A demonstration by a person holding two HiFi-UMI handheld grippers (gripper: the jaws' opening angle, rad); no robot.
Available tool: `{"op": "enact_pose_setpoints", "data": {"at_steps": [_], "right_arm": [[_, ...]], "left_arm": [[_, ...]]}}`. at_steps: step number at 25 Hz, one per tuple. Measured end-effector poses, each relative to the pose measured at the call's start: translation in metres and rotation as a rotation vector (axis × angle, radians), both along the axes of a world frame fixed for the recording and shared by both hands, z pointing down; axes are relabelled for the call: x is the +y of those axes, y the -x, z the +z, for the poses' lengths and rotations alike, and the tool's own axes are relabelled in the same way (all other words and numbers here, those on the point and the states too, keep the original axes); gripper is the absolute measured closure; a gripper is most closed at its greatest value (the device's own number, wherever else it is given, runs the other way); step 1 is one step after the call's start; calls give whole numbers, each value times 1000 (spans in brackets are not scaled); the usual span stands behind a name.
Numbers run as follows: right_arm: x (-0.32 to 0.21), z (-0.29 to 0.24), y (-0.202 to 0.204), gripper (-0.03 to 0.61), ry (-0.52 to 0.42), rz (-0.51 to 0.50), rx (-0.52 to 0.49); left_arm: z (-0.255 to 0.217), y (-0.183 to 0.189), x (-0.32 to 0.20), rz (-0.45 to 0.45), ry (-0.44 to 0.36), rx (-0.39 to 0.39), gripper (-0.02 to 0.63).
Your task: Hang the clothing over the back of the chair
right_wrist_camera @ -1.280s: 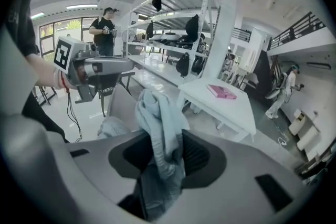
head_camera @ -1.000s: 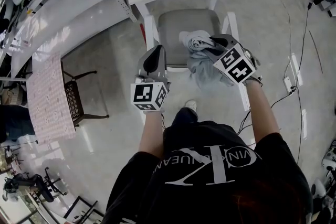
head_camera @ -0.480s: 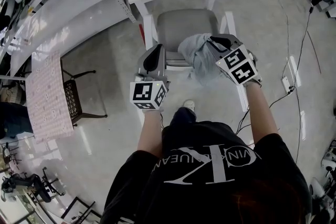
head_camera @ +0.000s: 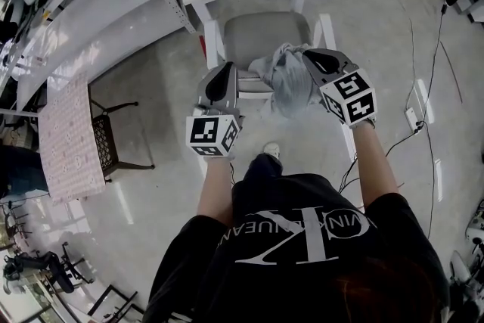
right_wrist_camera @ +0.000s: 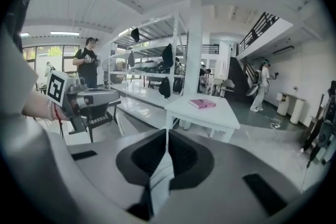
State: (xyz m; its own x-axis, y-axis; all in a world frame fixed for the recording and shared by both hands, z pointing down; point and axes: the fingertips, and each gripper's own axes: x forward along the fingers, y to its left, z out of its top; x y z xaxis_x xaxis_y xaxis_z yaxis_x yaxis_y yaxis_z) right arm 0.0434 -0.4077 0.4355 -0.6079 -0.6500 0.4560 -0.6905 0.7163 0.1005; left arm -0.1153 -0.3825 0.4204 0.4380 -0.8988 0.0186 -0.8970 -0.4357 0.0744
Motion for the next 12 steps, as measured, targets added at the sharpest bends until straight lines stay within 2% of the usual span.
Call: {"op": "enact_pose_setpoints", "data": {"at_steps": [12], "right_arm": [[33, -17, -24, 554, -62, 71, -98]], "left_arm": [[-8, -10, 27, 0, -3, -13, 603]]}}
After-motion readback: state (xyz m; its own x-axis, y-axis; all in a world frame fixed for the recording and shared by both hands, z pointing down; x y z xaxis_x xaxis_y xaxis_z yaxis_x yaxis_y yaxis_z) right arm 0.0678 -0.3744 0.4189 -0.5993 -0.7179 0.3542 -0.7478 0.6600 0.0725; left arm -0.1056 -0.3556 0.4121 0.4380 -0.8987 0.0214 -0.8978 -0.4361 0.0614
